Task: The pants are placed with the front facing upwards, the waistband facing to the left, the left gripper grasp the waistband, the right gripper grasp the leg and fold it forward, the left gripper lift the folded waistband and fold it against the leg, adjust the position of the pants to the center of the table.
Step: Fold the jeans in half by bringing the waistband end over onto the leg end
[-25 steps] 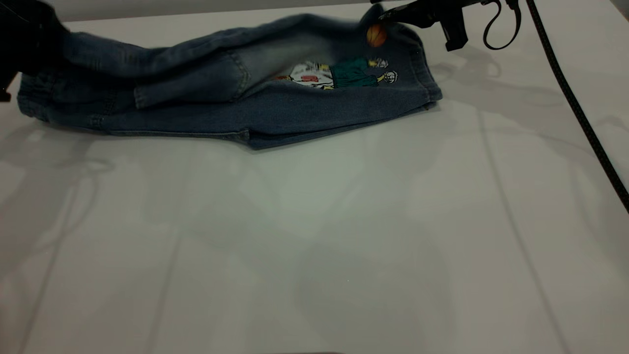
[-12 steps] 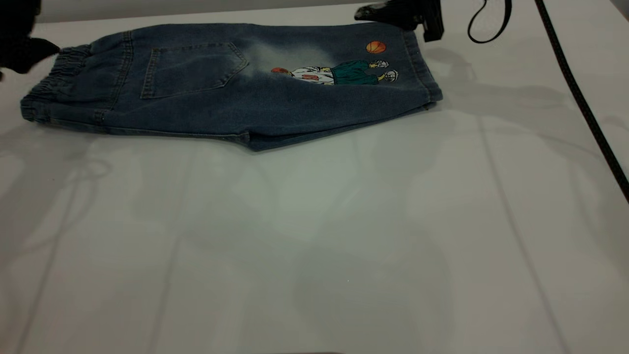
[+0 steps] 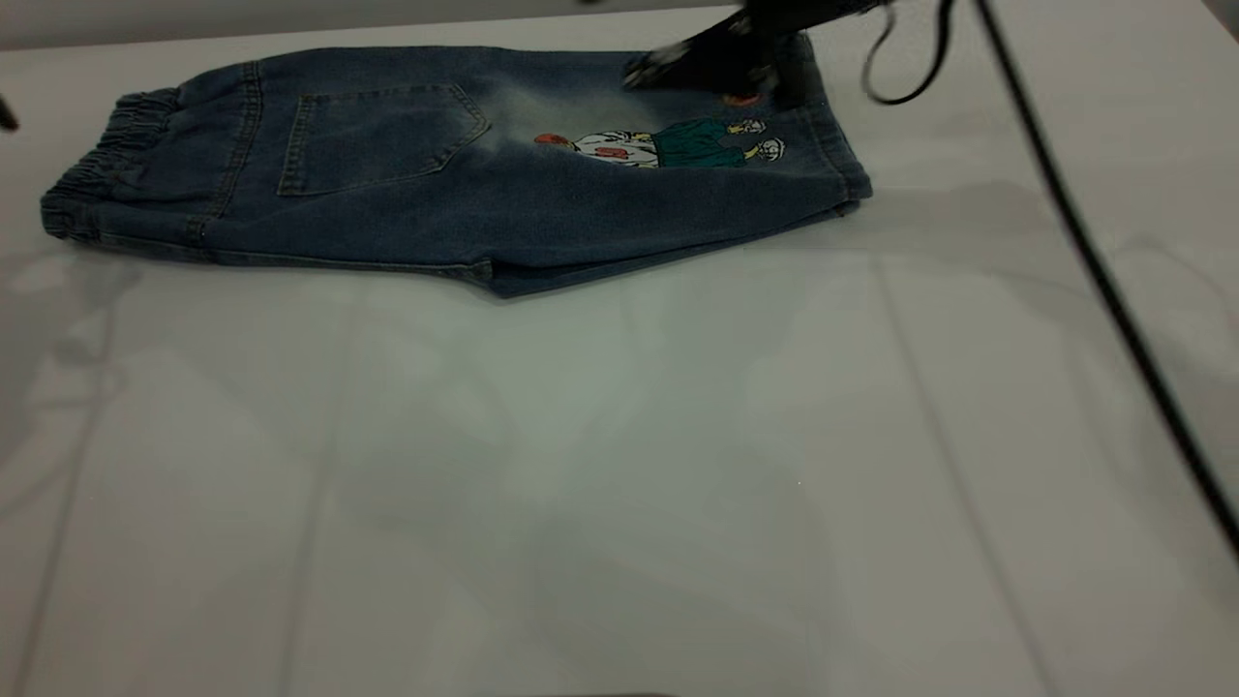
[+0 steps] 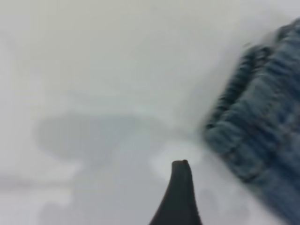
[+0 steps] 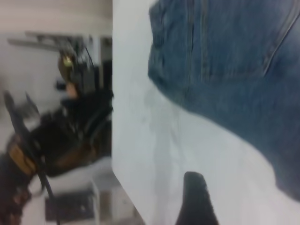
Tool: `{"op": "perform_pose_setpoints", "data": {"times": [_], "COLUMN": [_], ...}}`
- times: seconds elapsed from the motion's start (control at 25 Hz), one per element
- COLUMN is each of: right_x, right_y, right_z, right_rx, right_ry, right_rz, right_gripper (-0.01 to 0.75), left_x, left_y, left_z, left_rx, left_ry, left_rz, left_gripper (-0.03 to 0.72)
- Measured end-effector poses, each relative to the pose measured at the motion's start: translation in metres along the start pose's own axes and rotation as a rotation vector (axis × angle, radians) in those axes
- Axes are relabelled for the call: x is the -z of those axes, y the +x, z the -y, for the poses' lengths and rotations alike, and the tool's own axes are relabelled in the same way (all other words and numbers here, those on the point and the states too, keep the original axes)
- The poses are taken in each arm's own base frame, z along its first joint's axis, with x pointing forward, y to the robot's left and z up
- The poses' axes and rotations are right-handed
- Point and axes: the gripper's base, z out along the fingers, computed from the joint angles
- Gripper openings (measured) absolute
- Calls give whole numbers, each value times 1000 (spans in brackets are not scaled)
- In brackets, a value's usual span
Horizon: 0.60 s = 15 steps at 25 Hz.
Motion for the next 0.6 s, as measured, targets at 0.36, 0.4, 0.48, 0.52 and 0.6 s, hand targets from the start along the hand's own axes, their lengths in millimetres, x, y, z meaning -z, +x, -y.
{"op": "perform_pose_setpoints", "data": {"times": [0.36, 0.4, 0.48, 0.52, 0.6], "right_x": [-21, -21, -21, -21, -21], "right_y": [18, 18, 18, 18, 18], "right_z": [-7, -7, -6, -6, -6], "right_rx": [46, 48, 52, 53, 55], "right_ry": [23, 28, 35, 37, 41], "right_rz": [-67, -68, -68, -68, -69], "right_gripper": [417, 417, 417, 417, 417], "left_x": [-25, -26, -25, -24, -20], "left_y": [-13, -13, -11, -10, -10], "left_z": [-3, -1, 4, 6, 11], "left_rx": [-18, -42, -141, -200, -300], "left_ry": [-80, -78, -75, -76, -94], "left_rz": [-8, -9, -14, -16, -17], "left_gripper": [559, 554, 545, 540, 534]}}
